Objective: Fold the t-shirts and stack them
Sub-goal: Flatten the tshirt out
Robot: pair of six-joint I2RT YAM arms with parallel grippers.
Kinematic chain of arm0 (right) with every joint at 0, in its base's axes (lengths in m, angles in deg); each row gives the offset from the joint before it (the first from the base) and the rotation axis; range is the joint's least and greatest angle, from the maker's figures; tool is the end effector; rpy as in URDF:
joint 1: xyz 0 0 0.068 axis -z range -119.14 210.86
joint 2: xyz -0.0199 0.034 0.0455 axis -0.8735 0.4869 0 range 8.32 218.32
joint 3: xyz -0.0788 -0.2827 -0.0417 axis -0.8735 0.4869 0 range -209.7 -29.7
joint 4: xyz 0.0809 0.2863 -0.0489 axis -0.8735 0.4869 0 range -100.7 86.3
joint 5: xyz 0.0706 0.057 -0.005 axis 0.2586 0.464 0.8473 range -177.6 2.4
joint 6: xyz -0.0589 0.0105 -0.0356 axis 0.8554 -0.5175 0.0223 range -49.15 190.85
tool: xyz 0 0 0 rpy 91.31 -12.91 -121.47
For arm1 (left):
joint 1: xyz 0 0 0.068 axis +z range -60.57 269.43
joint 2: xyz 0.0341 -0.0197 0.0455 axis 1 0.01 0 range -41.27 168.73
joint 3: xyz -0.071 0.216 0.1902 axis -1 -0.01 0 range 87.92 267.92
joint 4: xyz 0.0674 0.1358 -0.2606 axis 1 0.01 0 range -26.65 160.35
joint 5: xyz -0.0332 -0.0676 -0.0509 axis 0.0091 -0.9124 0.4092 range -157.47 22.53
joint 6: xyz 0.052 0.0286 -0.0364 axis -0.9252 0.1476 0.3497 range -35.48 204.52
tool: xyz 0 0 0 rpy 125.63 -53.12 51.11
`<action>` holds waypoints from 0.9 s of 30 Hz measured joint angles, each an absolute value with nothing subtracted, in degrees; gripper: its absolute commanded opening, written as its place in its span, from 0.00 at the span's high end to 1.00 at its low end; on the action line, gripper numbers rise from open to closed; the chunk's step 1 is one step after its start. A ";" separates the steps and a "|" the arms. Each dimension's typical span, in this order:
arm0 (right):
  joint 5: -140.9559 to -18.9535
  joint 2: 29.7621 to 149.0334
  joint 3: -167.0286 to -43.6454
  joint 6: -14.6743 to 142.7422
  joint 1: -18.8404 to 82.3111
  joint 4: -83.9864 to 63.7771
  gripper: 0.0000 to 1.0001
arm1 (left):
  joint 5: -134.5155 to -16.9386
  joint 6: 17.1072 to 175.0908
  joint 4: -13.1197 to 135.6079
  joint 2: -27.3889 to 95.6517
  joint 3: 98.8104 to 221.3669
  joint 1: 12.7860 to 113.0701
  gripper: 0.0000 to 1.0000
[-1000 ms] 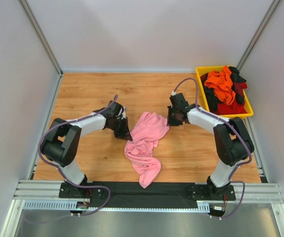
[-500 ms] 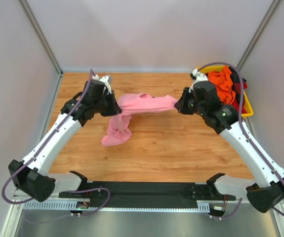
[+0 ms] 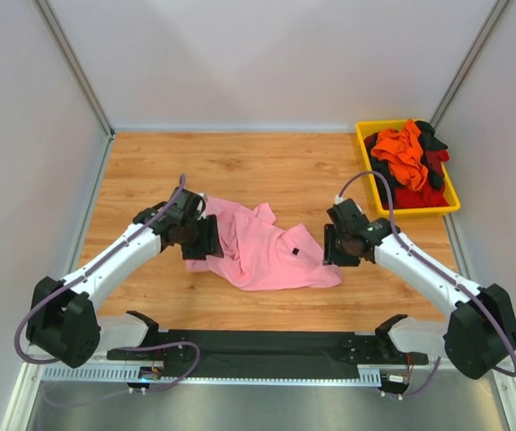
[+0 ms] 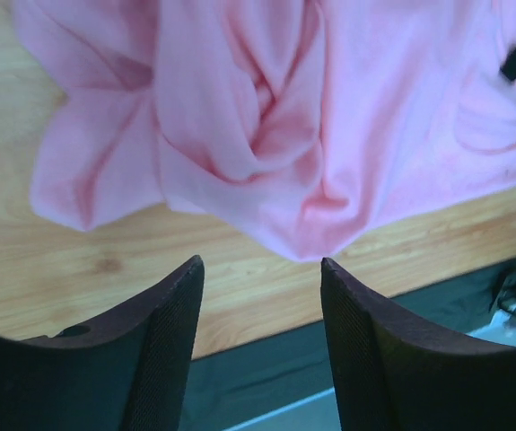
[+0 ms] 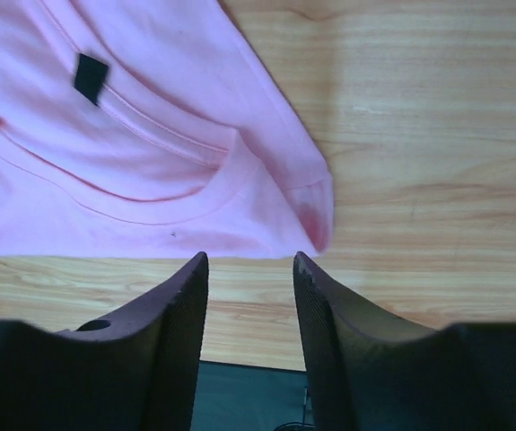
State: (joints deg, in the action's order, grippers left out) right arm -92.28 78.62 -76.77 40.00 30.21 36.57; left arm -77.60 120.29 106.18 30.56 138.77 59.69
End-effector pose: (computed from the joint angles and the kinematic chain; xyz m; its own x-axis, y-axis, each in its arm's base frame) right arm 0.2209 0.1255 0.2038 -0.9447 0.0342 -0.3261 -0.0003 0.9945 0.1051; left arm 0.2357 -0.1462 0.2242 -0.9571 -0.1159 -0.2657 -0.0045 0.9225 -0.3860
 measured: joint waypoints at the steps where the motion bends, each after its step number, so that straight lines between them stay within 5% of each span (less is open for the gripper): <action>1: -92.15 78.62 -77.45 40.33 30.19 36.35 0.53 | -77.68 120.24 105.72 30.65 139.16 61.99 0.38; 7: -89.31 86.12 -87.55 44.70 30.30 28.24 0.52 | -78.78 120.24 101.89 36.37 139.16 72.13 0.41; 18: -78.58 121.46 -113.21 54.10 30.47 17.94 0.52 | -80.15 120.75 98.40 40.18 136.61 78.20 0.41; 27: -75.48 130.86 -121.80 56.02 30.67 17.68 0.52 | -81.36 122.39 95.99 49.01 141.98 81.68 0.41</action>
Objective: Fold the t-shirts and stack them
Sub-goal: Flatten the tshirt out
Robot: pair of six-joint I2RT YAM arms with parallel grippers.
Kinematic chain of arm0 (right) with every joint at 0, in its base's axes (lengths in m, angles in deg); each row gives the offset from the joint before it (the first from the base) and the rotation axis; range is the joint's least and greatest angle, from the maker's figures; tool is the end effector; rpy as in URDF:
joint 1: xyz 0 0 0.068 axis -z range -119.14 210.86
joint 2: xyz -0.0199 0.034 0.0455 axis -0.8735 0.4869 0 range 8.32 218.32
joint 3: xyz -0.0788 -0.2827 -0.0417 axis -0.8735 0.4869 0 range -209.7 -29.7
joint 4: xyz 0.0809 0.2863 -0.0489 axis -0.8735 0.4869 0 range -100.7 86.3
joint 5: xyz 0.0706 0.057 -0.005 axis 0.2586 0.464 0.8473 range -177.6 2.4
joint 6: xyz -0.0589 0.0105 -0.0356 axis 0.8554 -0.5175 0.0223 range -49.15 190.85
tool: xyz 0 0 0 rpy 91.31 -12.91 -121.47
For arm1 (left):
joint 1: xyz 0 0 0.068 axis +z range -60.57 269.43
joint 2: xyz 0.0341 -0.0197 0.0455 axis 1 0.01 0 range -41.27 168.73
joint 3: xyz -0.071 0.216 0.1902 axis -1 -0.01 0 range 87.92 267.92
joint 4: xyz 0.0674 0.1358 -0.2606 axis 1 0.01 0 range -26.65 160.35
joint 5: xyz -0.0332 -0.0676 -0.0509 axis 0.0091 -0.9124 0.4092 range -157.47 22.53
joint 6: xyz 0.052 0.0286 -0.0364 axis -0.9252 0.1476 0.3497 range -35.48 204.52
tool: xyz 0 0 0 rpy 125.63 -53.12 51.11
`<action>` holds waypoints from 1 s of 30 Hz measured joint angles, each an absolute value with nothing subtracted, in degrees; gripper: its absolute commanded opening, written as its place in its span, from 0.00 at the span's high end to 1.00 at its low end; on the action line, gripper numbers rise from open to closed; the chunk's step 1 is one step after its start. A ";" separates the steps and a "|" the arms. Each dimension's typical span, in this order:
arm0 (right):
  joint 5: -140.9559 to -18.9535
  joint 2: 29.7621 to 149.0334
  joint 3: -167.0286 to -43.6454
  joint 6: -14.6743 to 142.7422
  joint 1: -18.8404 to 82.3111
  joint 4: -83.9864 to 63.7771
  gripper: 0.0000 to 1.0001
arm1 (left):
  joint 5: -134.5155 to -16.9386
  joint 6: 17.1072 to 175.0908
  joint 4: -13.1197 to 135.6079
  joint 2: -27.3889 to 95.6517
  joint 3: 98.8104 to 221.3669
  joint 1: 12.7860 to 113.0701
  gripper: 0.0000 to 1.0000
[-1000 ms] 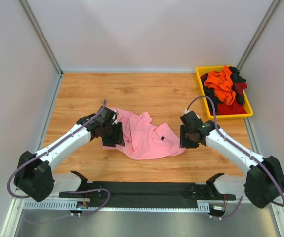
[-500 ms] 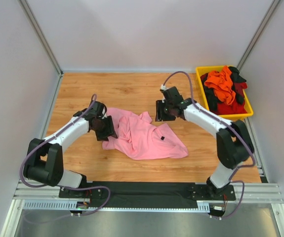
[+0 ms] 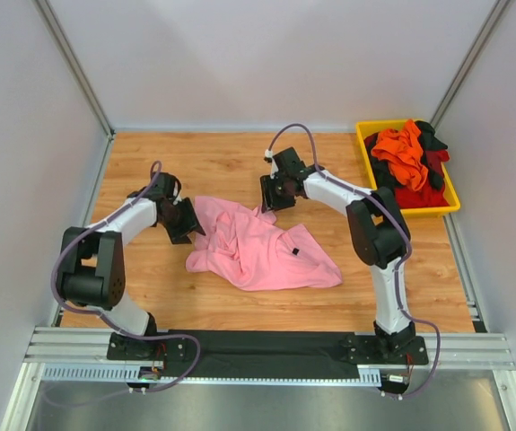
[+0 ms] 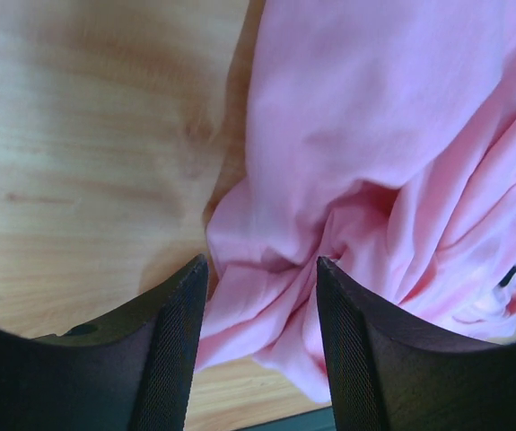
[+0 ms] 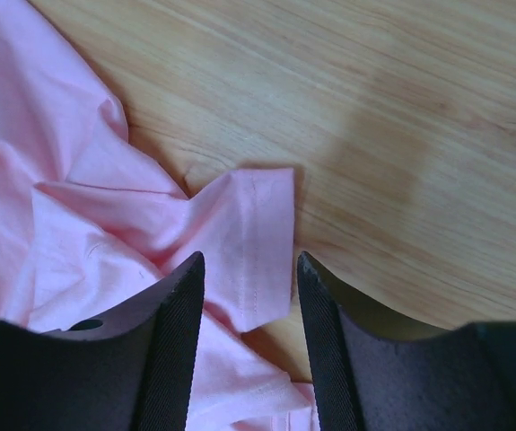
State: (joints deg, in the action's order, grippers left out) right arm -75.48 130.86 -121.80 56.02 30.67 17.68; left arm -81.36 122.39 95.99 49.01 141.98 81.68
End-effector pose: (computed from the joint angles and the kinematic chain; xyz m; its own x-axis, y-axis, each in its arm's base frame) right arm 0.4436 0.2718 0.1520 -0.8647 -0.2136 -0.4545 -0.3769 0.8742 0.3061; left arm 0.3303 -0.0587 0.1602 -0.8626 -0.4840 -0.1471 -0.3963 0.8273 -0.3981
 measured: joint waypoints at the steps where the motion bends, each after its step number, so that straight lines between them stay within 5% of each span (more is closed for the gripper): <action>1: -75.10 130.99 -121.80 56.11 30.69 17.72 0.51 | -81.25 122.58 95.51 50.21 142.94 81.70 0.41; 6: -75.34 132.28 -121.91 56.76 30.67 17.66 0.48 | -79.65 123.39 92.93 55.04 146.57 81.70 0.41; 9: -75.72 132.78 -122.43 57.48 30.73 16.98 0.63 | -78.25 123.48 92.67 58.95 149.61 81.70 0.44; 11: -76.09 133.07 -122.45 58.16 30.78 16.33 0.74 | -78.14 123.68 92.38 61.33 151.34 81.70 0.63; 13: -76.37 133.28 -122.50 59.01 30.78 15.65 1.00 | -78.80 123.79 91.99 63.30 152.63 81.70 0.89; 15: -77.66 133.57 -122.69 59.63 30.78 15.43 1.00 | -79.06 123.65 92.12 64.04 153.52 81.70 1.00; 21: -83.96 131.27 -123.59 61.66 30.78 15.65 1.00 | -77.66 122.41 95.69 60.98 156.06 81.68 1.00; 28: -88.63 113.90 -121.03 62.99 30.84 14.56 1.00 | -76.37 120.20 99.20 46.12 157.44 81.70 1.00; 30: -88.37 109.83 -120.99 62.97 30.91 13.55 0.87 | -76.39 119.96 99.31 43.06 157.24 81.68 1.00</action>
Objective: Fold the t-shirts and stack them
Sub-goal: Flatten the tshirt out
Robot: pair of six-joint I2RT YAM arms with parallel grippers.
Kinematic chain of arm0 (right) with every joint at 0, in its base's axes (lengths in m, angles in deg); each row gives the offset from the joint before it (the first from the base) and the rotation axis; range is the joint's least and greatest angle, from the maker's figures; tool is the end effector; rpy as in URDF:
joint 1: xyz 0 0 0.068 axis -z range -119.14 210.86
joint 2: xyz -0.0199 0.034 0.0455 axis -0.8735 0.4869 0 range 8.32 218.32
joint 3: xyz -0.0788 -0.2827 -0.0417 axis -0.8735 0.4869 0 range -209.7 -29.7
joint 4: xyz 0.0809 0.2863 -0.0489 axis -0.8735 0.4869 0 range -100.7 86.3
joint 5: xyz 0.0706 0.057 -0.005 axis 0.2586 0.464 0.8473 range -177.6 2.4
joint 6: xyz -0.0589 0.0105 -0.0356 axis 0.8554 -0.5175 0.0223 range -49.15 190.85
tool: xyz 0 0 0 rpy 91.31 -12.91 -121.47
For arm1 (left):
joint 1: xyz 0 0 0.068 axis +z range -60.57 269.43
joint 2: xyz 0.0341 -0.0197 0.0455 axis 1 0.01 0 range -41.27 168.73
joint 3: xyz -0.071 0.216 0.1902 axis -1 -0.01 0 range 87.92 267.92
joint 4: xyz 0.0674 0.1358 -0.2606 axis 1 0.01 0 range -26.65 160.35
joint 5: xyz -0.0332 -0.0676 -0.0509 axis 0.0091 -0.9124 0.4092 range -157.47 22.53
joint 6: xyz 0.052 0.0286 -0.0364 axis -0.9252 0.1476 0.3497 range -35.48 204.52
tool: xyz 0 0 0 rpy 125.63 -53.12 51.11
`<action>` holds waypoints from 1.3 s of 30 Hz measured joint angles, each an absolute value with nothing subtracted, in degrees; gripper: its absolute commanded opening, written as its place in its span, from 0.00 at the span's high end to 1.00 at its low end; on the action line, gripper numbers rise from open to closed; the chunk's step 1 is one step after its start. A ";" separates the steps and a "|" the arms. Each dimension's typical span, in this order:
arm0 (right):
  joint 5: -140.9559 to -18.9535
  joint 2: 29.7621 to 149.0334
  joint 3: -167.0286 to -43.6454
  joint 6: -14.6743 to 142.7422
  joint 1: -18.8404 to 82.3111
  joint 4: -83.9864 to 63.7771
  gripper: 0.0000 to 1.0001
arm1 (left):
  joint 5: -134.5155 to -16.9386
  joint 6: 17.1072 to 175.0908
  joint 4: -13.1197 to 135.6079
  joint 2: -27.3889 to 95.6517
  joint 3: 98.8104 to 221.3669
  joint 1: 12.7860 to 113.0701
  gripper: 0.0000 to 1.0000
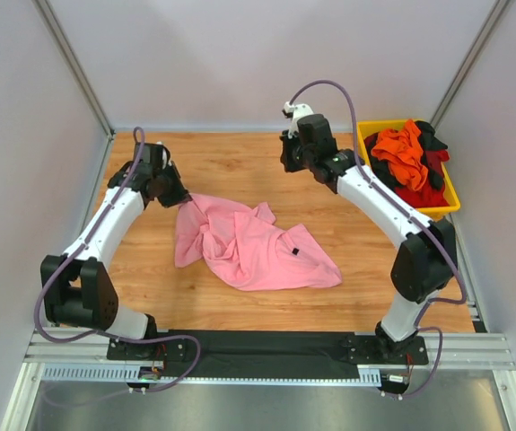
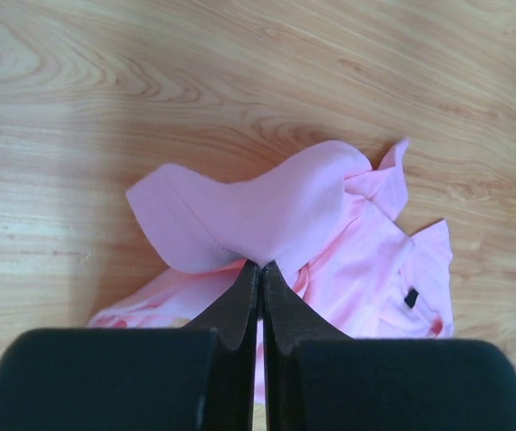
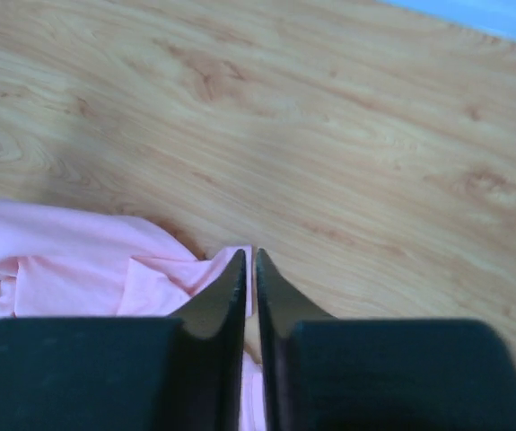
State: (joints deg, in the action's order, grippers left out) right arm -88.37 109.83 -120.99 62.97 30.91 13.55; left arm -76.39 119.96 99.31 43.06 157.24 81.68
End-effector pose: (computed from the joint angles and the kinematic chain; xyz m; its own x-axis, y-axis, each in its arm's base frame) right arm 0.4151 0.2383 0.3301 -0.5529 -0.1604 -0.8177 -0.4178 0.9024 0.1055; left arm 0.3619 -0.0582 0.2830 -0.7606 -0.4746 -0.4431 -0.2590 0.8476 -0.4632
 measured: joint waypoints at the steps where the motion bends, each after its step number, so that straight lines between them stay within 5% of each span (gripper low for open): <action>1: -88.11 108.87 -120.99 62.84 30.93 13.11 0.80 | -76.42 119.89 99.31 41.97 156.82 81.68 1.00; 3: -87.41 108.32 -120.99 62.47 30.93 12.15 0.65 | -76.37 119.70 99.38 40.68 155.21 81.68 1.00; 6: -85.92 111.30 -120.79 62.09 30.93 12.22 0.56 | -76.35 119.48 99.84 40.81 152.52 81.70 1.00; 18: -83.24 135.54 -131.00 57.96 30.93 17.90 0.54 | -73.77 118.67 102.31 42.75 149.41 81.68 1.00; 39: -79.76 136.61 -128.20 57.18 30.56 15.34 0.57 | -73.38 118.74 102.09 43.78 149.24 81.68 1.00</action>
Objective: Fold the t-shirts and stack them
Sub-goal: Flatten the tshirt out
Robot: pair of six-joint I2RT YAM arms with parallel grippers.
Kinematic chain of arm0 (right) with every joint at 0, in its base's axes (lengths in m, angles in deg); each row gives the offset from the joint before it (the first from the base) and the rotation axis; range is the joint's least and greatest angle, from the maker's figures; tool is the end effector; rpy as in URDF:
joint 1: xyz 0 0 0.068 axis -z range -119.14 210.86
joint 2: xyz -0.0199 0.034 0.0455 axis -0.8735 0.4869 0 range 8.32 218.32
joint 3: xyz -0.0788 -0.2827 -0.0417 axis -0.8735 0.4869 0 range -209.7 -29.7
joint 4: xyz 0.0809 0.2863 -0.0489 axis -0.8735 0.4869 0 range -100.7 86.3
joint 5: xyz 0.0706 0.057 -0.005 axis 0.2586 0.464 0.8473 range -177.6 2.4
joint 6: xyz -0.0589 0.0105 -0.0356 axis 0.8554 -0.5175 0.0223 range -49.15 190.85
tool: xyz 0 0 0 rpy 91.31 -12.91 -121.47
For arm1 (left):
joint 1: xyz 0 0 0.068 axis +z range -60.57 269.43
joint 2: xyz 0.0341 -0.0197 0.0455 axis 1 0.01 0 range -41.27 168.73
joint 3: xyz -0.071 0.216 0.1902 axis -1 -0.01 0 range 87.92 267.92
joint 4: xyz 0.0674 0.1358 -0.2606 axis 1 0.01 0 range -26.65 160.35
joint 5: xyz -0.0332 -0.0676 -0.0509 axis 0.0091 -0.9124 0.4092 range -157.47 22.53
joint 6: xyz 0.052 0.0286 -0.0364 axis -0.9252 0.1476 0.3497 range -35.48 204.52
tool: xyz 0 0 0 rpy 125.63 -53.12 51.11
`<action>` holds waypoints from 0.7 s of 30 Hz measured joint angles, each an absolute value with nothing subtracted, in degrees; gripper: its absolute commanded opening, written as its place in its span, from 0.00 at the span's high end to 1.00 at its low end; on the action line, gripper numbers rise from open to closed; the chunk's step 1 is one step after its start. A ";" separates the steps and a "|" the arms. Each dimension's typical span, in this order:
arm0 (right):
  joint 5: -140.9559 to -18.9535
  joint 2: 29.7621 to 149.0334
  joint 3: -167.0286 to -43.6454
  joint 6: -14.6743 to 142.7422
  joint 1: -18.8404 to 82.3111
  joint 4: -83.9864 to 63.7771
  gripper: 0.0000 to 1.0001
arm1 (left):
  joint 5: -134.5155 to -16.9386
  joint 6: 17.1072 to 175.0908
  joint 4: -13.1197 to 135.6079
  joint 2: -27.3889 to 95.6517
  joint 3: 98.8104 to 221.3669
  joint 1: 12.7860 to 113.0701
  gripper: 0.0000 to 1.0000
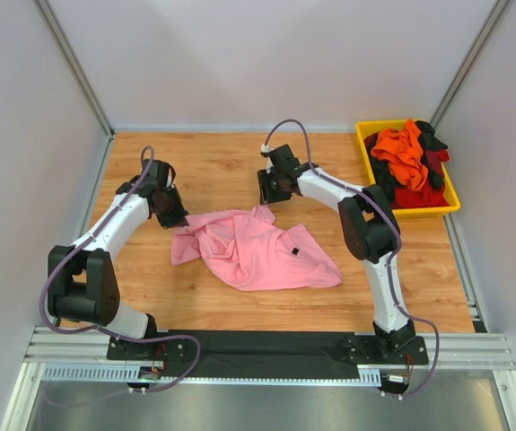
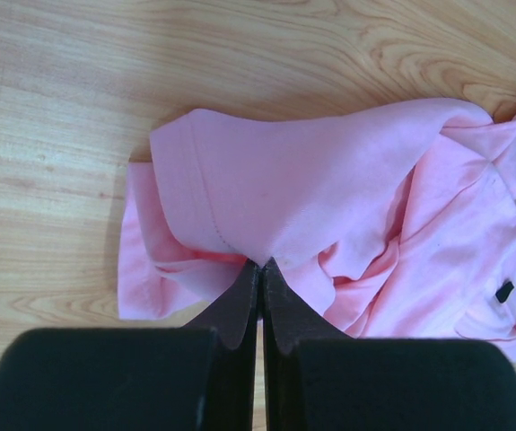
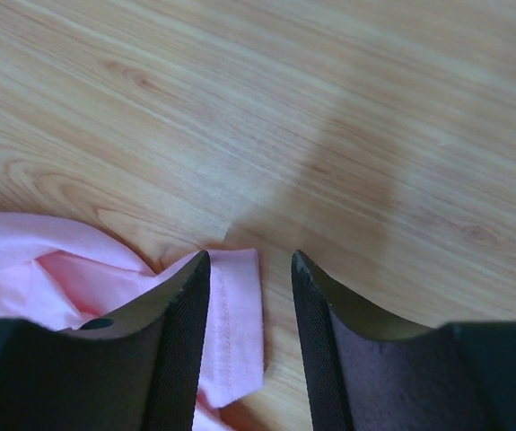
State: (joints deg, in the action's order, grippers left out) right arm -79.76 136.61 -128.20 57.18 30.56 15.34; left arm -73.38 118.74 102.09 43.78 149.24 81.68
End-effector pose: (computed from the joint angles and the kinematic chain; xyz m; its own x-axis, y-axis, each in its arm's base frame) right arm 0.4717 0.2846 0.1414 -0.8278 -0.2127 -0.5191 -0.3811 0.8922 0.2423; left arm 0.3387 -0.0520 0.2245 -0.8286 -0.4517 -0.3307 -0.3442 0.8769 -0.3354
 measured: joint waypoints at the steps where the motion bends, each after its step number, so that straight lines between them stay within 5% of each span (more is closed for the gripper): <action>1: -79.76 136.67 -127.96 57.16 30.49 15.28 0.57 | -73.36 118.74 102.09 43.85 149.24 81.70 1.00; 7: -79.50 136.89 -127.96 57.13 30.23 14.71 0.67 | -73.38 118.91 101.65 43.98 149.22 81.70 1.00; 12: -79.43 136.93 -127.87 57.35 30.23 14.86 0.98 | -73.42 119.02 101.65 43.98 149.22 81.68 1.00; 21: -83.04 129.94 -126.98 60.61 31.13 18.47 1.00 | -70.84 118.58 107.79 44.02 158.29 81.72 1.00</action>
